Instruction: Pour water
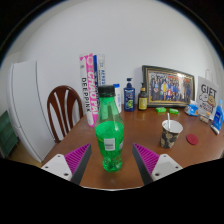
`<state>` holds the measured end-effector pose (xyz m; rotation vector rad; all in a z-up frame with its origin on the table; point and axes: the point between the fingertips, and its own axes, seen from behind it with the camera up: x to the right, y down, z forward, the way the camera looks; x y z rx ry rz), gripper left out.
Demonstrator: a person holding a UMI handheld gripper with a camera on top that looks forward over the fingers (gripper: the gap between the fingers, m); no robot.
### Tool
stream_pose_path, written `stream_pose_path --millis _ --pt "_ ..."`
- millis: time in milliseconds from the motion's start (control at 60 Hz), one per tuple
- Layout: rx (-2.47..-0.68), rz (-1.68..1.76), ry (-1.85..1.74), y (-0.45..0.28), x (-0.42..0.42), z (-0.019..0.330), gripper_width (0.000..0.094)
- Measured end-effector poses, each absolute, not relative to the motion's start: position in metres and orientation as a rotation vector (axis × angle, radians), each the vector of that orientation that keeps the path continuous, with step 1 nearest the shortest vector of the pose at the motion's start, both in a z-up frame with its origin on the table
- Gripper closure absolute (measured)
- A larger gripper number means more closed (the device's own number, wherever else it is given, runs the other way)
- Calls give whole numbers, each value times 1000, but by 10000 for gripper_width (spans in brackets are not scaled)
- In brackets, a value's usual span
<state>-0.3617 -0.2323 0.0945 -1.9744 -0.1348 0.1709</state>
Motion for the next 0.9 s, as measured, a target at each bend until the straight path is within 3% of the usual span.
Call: stream_pose_path --millis 133,217,267,517,733,900 --pt "-1928 130 -83 -197 -369 85 133" --pt "-1893 100 -82 -183 -371 83 276" --pt "-1878 70 -90 -179 -369 81 426" --pt "-1824 53 -132 -174 -377 84 619" --pt "-1790 131 -78 -165 -381 115 621" --pt "-1729 530 241 -139 -372 169 620"
